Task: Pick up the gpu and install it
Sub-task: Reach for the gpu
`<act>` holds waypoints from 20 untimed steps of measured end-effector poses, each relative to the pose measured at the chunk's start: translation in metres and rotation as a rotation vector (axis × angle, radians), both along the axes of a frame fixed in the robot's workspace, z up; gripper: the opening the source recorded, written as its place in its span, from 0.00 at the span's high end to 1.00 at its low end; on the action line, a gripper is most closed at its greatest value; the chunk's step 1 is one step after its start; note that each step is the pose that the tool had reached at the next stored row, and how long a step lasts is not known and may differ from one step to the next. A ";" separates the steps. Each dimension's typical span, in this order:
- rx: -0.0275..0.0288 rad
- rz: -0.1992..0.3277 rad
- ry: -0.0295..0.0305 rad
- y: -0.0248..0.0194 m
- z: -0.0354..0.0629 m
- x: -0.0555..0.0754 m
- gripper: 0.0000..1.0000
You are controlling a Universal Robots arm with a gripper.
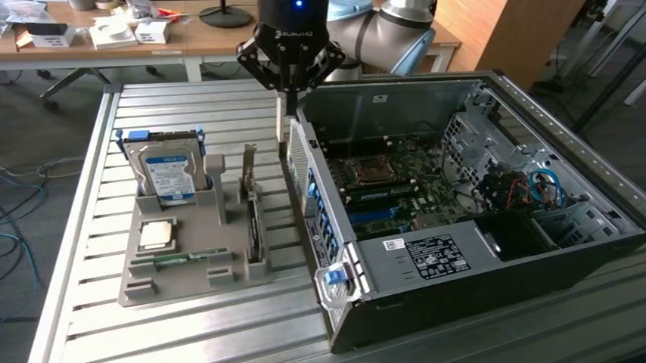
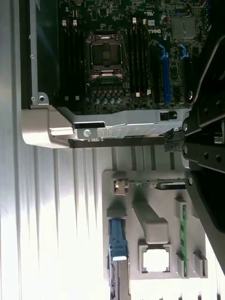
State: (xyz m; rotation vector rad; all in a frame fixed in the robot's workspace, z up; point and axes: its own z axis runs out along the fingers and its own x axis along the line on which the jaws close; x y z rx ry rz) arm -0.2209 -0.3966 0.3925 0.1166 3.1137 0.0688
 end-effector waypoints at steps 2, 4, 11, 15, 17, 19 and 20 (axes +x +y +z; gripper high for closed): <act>0.0000 0.000 0.0000 0.0000 -0.0001 -0.004 0.89; 0.0000 0.000 0.0000 0.0001 -0.0001 -0.009 0.89; 0.0000 0.000 0.0000 0.0003 -0.0005 -0.026 0.89; 0.0000 0.000 0.0001 0.0003 -0.0008 -0.035 0.89; 0.0000 0.000 0.0000 0.0004 -0.0011 -0.040 0.89; -0.0001 0.000 0.0000 0.0005 -0.0013 -0.044 0.89; 0.0000 0.000 0.0000 0.0005 -0.0014 -0.046 0.89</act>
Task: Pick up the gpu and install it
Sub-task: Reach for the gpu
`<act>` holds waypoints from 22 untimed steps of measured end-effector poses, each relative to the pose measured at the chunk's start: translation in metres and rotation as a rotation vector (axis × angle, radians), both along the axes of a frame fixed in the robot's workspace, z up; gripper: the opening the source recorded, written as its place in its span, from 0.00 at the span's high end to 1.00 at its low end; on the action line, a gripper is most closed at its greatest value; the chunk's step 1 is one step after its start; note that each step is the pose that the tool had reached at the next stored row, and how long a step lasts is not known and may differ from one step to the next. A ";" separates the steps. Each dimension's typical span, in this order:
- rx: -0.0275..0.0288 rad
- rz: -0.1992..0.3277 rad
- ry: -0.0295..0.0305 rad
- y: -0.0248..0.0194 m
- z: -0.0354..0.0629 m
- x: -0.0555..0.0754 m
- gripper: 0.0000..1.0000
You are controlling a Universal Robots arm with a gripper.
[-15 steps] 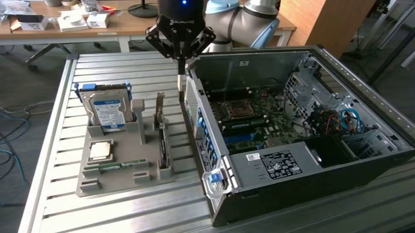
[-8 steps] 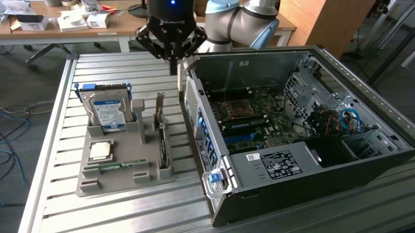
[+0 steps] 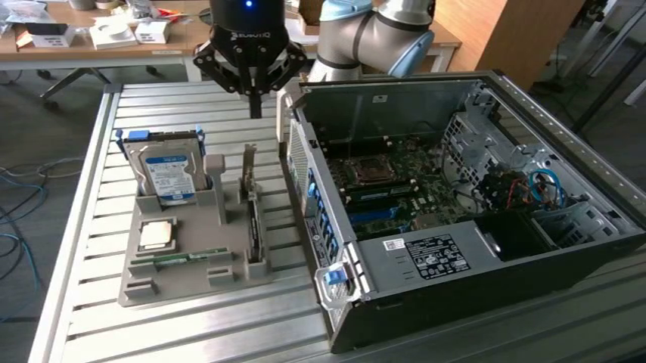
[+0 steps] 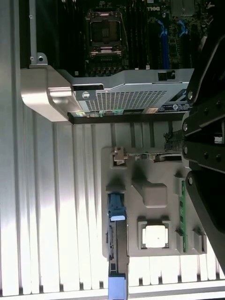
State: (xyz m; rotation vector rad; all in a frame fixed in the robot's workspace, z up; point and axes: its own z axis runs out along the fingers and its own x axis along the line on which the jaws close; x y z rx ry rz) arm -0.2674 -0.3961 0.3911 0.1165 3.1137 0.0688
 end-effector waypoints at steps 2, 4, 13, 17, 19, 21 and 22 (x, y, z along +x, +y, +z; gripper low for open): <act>0.0001 0.000 -0.0001 0.0001 -0.0003 -0.004 0.89; 0.0000 0.000 0.0000 0.0002 -0.0004 -0.005 0.89; 0.0000 0.000 0.0000 -0.0035 -0.0003 -0.006 0.89; 0.0000 0.000 0.0000 -0.0108 -0.0004 -0.006 0.89; 0.0000 0.000 0.0001 -0.0146 -0.0003 -0.007 0.89; 0.0000 0.000 0.0000 -0.0183 -0.0004 -0.007 0.89; 0.0000 0.000 0.0000 -0.0202 -0.0004 -0.008 0.89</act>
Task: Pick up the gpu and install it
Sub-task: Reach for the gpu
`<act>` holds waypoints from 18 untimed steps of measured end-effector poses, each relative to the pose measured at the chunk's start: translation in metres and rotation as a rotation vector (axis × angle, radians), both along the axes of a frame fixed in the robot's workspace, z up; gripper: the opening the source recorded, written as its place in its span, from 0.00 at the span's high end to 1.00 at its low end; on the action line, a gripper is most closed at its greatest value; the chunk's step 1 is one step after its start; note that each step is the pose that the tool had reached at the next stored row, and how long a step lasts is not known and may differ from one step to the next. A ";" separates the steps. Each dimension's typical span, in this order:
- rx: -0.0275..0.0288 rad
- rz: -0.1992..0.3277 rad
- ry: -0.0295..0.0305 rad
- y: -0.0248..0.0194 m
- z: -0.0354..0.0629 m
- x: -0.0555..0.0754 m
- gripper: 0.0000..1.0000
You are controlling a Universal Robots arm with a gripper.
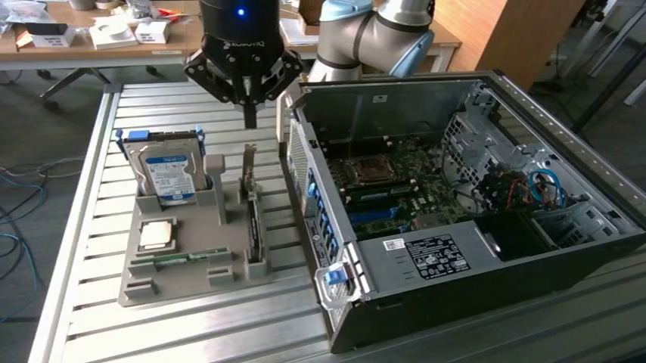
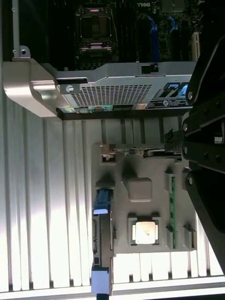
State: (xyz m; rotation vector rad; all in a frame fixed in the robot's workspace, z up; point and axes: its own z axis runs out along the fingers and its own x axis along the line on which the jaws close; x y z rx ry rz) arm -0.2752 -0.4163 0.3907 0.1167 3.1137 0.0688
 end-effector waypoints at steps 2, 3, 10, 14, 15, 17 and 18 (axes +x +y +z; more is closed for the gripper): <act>0.0000 0.000 0.0000 -0.0037 0.0000 -0.001 0.89; 0.0000 0.000 0.0000 -0.0054 0.0000 -0.001 0.89; 0.0000 0.000 0.0000 -0.0194 0.0000 -0.003 0.89; 0.0000 0.000 0.0000 -0.0239 -0.0001 -0.004 0.89; 0.0000 0.000 0.0000 -0.0250 -0.0001 -0.005 0.89; 0.0000 0.000 0.0000 -0.0274 -0.0002 -0.006 0.89; 0.0000 0.000 -0.0001 -0.0284 -0.0002 -0.006 0.89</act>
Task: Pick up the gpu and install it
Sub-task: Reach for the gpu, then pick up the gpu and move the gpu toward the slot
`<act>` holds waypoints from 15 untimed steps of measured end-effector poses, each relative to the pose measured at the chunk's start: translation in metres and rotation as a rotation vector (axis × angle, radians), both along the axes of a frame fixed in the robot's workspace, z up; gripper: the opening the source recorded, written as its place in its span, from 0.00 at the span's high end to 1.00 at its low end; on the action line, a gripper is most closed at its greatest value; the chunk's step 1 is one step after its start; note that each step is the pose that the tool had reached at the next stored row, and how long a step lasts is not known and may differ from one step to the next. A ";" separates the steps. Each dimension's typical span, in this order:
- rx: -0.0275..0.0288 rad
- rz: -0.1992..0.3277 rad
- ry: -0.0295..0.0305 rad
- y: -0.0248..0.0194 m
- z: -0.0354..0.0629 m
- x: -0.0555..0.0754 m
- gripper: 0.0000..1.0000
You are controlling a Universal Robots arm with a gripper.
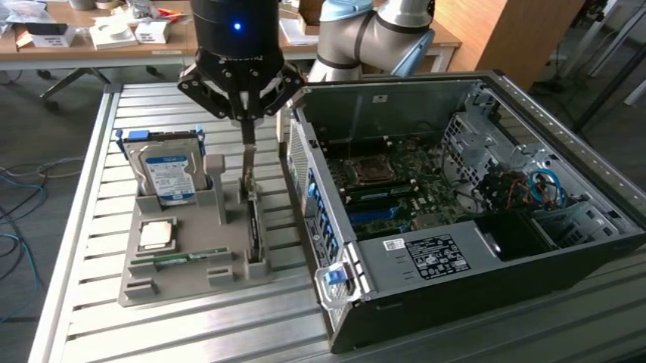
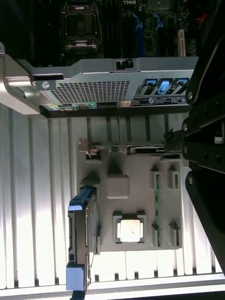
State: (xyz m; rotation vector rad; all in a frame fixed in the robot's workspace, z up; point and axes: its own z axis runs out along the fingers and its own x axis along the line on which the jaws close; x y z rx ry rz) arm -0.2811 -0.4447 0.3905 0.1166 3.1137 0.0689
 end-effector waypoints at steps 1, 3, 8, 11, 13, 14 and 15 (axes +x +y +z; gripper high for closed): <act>0.0000 0.000 0.0000 -0.0010 0.0000 0.000 0.89; 0.0000 0.000 0.0000 -0.0033 -0.0001 -0.001 0.89; -0.0001 0.000 0.0000 -0.0043 -0.0002 -0.001 0.89; -0.0001 0.000 0.0000 -0.0043 -0.0002 -0.001 0.89; 0.0000 0.000 0.0000 -0.0043 -0.0002 -0.001 0.89; -0.0001 0.000 0.0000 -0.0043 -0.0002 -0.001 0.89; 0.0000 0.000 0.0000 -0.0043 -0.0002 -0.001 0.89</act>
